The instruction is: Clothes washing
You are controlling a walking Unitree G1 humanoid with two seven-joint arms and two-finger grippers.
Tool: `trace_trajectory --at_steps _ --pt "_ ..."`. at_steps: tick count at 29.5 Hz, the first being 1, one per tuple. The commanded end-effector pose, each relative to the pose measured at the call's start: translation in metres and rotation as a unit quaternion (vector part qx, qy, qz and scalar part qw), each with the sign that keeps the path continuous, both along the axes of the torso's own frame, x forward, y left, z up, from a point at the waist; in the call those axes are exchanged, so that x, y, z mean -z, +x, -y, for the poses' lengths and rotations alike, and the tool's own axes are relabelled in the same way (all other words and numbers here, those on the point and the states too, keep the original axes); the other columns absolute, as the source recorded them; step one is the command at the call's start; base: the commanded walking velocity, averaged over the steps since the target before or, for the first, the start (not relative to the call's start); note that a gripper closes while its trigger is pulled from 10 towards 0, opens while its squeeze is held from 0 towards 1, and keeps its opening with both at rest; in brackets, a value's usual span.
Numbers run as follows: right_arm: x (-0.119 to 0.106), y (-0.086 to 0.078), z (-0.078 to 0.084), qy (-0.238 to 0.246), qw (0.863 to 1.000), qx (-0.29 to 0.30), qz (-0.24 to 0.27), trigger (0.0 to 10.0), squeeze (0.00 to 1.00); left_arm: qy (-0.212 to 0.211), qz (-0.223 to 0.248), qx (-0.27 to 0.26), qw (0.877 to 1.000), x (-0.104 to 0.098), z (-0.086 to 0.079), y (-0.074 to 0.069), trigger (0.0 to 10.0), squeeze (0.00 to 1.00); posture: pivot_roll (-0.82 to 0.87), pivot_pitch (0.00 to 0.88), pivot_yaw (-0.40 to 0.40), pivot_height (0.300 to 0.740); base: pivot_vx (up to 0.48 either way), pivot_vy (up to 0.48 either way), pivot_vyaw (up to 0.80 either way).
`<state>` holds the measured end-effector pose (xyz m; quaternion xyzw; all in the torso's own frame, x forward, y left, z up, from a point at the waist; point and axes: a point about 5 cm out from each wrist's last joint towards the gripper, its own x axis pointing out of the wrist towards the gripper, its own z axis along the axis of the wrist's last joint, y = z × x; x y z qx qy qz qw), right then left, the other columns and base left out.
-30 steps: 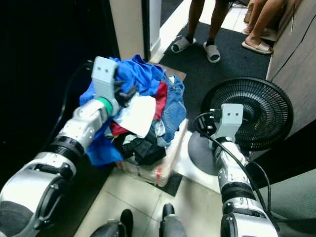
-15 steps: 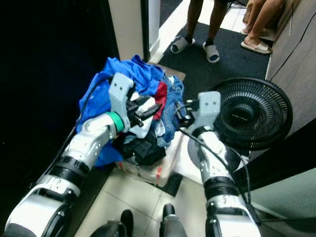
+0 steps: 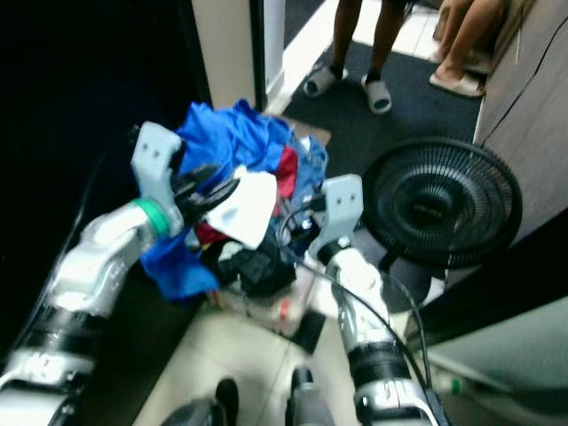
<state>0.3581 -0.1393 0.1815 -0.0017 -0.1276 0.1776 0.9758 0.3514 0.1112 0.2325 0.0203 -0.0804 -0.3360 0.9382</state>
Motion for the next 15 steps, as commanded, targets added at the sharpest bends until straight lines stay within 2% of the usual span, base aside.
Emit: trace_trajectory --at_steps 1,2,6,9,11,12,15 --pt "0.005 -0.004 -0.006 0.001 1.0 -0.009 -0.01 10.0 0.0 -0.006 -0.004 0.005 1.0 0.003 0.0 -0.007 10.0 0.0 -0.12 0.268 0.095 0.74 0.0 0.0 0.0" --pt "0.005 -0.004 -0.006 0.001 1.0 -0.009 -0.01 10.0 0.0 -0.006 -0.004 0.005 1.0 0.003 0.0 -0.007 10.0 0.0 -0.12 0.268 0.095 0.74 0.0 0.0 0.0" --pt "0.003 -0.007 -0.016 0.012 1.0 -0.016 -0.009 10.0 0.0 -0.011 -0.001 -0.006 1.0 0.01 0.004 -0.024 10.0 0.0 -0.12 0.269 0.091 0.74 0.0 0.0 0.0" --pt "0.004 -0.008 -0.022 0.014 1.0 -0.024 -0.013 10.0 0.0 -0.014 -0.009 -0.012 1.0 0.013 0.004 -0.028 10.0 0.0 -0.11 0.272 0.089 0.74 0.0 0.0 0.0" --pt "0.005 -0.008 -0.039 0.02 0.998 -0.051 -0.02 10.0 0.0 -0.016 -0.016 -0.028 0.999 0.014 0.003 -0.03 10.0 0.0 -0.09 0.28 0.077 0.74 0.0 0.0 0.0" --pt "0.005 -0.008 -0.039 0.02 0.998 -0.051 -0.02 10.0 0.0 -0.016 -0.016 -0.028 0.999 0.014 0.003 -0.03 10.0 0.0 -0.09 0.28 0.077 0.74 0.0 0.0 0.0" --pt "-0.001 -0.003 -0.055 0.023 0.997 -0.071 -0.022 10.0 0.0 -0.016 -0.017 -0.043 0.999 0.009 -0.001 -0.03 10.0 0.0 -0.07 0.291 0.064 0.74 0.0 0.0 0.0"
